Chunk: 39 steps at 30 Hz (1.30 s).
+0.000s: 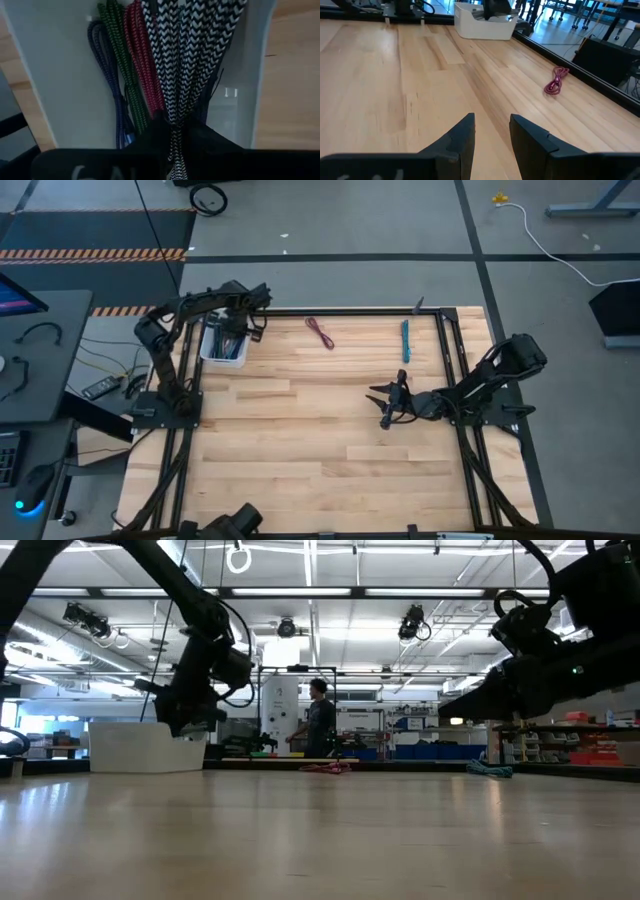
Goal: Pick and place USB-C Cables
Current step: Put the gray charger cable into the white bin, then put the blue charger cable into the white bin
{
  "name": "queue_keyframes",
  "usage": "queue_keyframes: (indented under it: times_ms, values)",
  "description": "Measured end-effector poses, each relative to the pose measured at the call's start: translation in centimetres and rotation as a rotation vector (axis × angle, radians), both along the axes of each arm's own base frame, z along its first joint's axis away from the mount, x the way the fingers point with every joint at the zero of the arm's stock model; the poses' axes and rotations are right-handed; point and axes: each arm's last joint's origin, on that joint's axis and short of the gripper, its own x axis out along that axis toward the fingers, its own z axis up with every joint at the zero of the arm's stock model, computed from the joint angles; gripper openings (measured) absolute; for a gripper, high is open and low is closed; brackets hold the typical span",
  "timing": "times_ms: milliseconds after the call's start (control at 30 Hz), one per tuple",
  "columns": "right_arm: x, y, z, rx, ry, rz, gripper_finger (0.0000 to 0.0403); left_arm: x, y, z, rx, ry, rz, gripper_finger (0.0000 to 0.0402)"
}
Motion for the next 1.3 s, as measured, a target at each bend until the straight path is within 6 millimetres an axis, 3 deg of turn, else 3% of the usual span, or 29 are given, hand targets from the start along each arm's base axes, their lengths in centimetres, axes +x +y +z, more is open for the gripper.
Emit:
queue_keyframes:
  times_ms: [200, 500, 733, 867, 1033, 1133, 1300]
  values:
    - [0.0, 0.0, 0.0, -0.004, 0.001, 0.001, 0.0127, -0.1, -0.1, -0.9, -0.046, 0.052, 0.007, 0.0065]
    - [0.1, 0.1, 0.6, -0.088, -0.005, 0.027, 0.0127, -1.2, -0.3, -0.2, -0.106, 0.113, -0.033, 0.0159]
    - [-0.1, -0.2, 1.8, -0.083, -0.051, 0.015, 0.0127, -0.7, -2.1, 3.3, 0.034, 0.091, -0.11, 0.0191]
    - [-0.3, -1.4, 2.7, -0.049, -0.08, -0.043, 0.0127, 1.4, -4.5, 5.7, 0.211, 0.016, -0.222, 0.0186]
    - [0.3, -3.7, 4.0, 0.084, -0.044, -0.058, 0.0125, 5.6, -8.3, 7.4, 0.458, -0.113, -0.387, 0.0173]
    - [1.2, -5.6, 5.1, 0.193, 0.096, -0.091, 0.0123, 8.4, -11.0, 7.7, 0.574, -0.21, -0.48, 0.0168]
    - [1.9, -9.4, 7.3, 0.277, 0.422, -0.296, 0.0122, 12.9, -15.2, 7.9, 0.774, -0.404, -0.58, 0.0162]
